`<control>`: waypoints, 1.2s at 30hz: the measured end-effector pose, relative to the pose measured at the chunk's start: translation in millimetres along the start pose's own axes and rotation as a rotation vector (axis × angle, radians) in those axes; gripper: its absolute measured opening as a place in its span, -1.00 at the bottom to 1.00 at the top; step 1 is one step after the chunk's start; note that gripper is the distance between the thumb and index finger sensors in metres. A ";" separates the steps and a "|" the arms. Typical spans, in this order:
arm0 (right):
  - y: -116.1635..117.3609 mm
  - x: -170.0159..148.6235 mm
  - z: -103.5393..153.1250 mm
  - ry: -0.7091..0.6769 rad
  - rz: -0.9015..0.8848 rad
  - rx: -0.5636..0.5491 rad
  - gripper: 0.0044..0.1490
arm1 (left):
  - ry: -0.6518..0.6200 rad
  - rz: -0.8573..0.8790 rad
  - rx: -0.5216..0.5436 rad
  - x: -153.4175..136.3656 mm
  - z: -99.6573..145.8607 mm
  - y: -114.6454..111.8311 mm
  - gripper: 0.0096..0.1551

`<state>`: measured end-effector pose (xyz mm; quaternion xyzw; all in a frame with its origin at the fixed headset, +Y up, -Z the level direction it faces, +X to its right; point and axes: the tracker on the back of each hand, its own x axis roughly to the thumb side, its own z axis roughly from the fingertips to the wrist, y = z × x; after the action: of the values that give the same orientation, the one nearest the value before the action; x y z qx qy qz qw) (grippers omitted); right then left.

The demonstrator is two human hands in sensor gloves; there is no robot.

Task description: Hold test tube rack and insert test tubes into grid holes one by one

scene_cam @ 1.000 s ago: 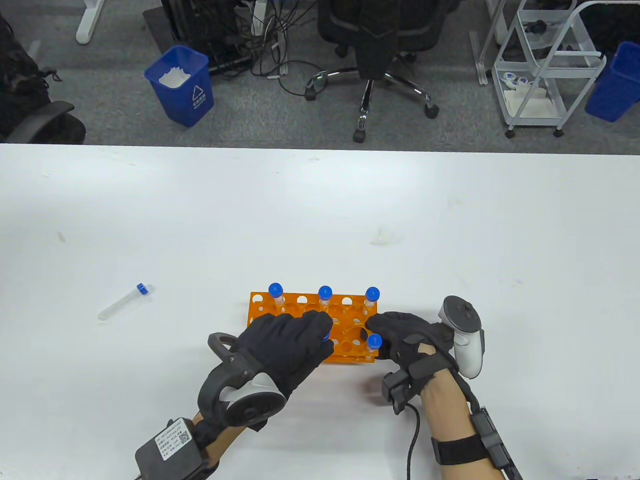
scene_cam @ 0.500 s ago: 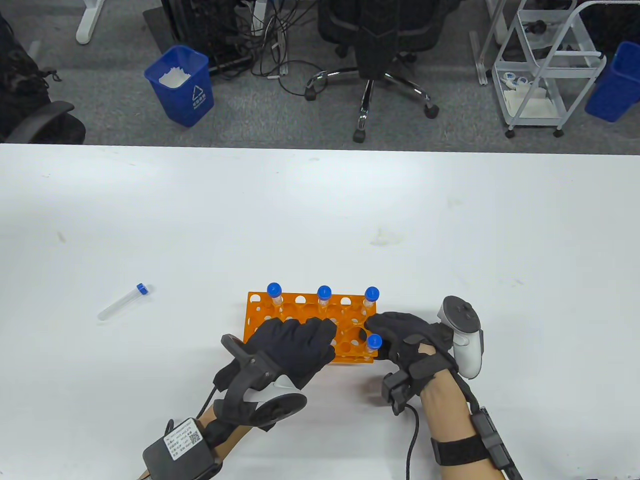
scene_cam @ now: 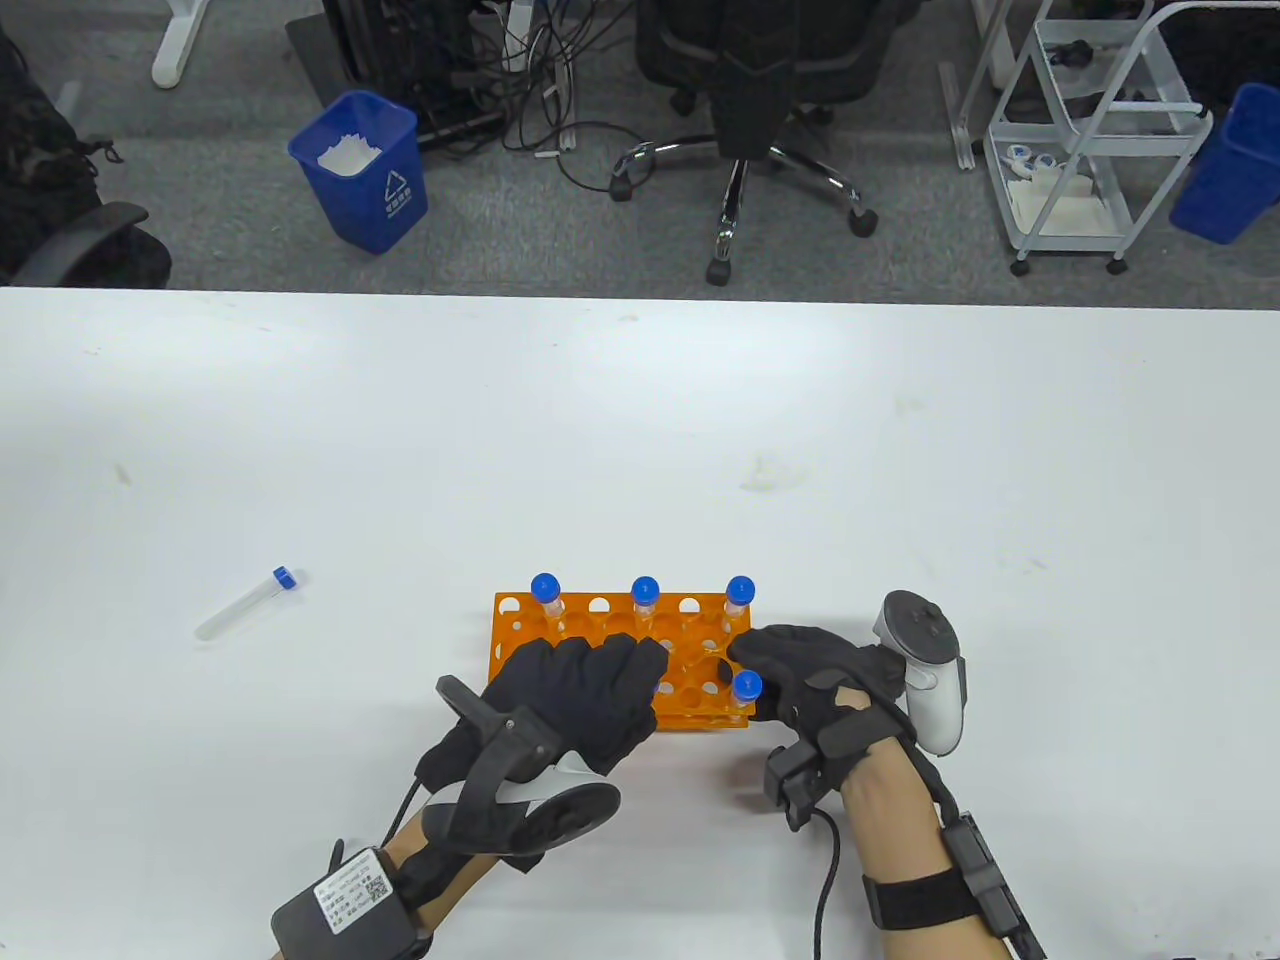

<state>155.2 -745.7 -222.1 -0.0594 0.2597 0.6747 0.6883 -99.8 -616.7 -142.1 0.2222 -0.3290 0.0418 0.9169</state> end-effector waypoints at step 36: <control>-2.2 0.8 -0.2 -0.004 -0.007 0.004 -0.54 | 0.274 -0.166 0.100 -108.3 16.3 91.1 -0.17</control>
<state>157.3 -745.2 -223.2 -0.0577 0.2596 0.6720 0.6911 -214.2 -534.5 -163.7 0.2860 -0.1788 0.0123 0.9413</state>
